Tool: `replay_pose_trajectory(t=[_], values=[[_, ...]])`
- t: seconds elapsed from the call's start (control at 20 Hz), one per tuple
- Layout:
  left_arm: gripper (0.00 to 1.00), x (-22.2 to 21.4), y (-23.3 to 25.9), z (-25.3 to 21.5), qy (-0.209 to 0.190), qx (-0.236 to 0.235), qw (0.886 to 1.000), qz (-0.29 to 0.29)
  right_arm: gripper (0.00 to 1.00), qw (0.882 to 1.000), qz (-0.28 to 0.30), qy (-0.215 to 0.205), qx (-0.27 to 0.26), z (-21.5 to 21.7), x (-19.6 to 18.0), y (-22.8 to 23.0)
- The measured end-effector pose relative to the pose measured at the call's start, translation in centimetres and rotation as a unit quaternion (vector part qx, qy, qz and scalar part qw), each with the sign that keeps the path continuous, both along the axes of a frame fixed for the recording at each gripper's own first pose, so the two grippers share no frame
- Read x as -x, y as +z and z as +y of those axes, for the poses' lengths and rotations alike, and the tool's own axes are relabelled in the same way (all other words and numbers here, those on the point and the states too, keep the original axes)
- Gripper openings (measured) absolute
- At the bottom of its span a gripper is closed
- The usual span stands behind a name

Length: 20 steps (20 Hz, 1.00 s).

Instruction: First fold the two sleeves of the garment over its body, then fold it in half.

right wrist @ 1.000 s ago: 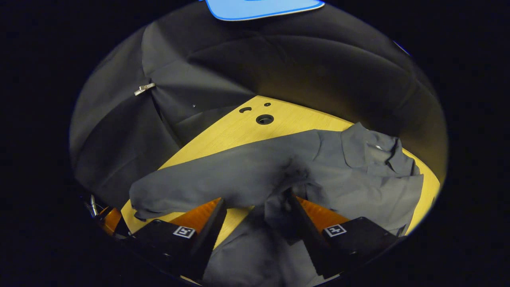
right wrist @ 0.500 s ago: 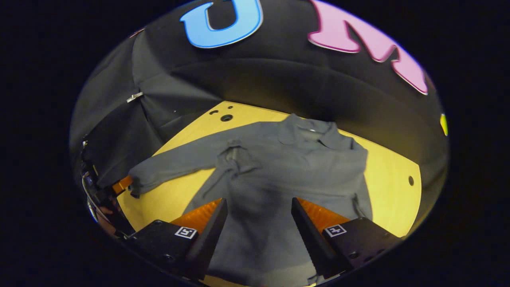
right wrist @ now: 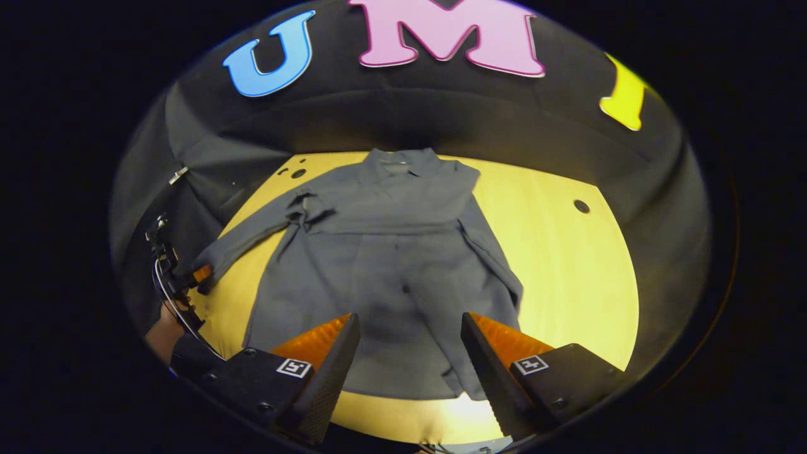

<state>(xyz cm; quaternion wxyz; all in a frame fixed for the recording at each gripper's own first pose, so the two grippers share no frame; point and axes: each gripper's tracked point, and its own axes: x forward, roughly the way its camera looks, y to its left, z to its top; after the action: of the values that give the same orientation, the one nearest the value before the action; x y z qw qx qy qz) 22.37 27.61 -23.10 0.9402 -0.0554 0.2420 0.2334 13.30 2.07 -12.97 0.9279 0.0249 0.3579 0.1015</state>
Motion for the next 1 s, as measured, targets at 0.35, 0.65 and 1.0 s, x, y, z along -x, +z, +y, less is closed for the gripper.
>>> replay_pose_trajectory(t=[0.35,0.65,1.0], values=[[0.13,-2.0,0.3,-1.5,-0.055,-0.002,0.998,-0.006,0.99,0.994,-0.012,-0.099,-0.051,-5.3,3.2,0.6],[0.06,-1.7,3.5,-3.7,-0.063,-0.001,0.998,-0.012,0.99,0.986,-0.012,-0.148,-0.08,-8.4,3.7,-0.6],[0.05,-4.6,11.8,-12.5,-0.113,0.0,0.991,-0.072,0.99,0.984,-0.021,-0.15,-0.09,-10.7,1.7,-1.3]])
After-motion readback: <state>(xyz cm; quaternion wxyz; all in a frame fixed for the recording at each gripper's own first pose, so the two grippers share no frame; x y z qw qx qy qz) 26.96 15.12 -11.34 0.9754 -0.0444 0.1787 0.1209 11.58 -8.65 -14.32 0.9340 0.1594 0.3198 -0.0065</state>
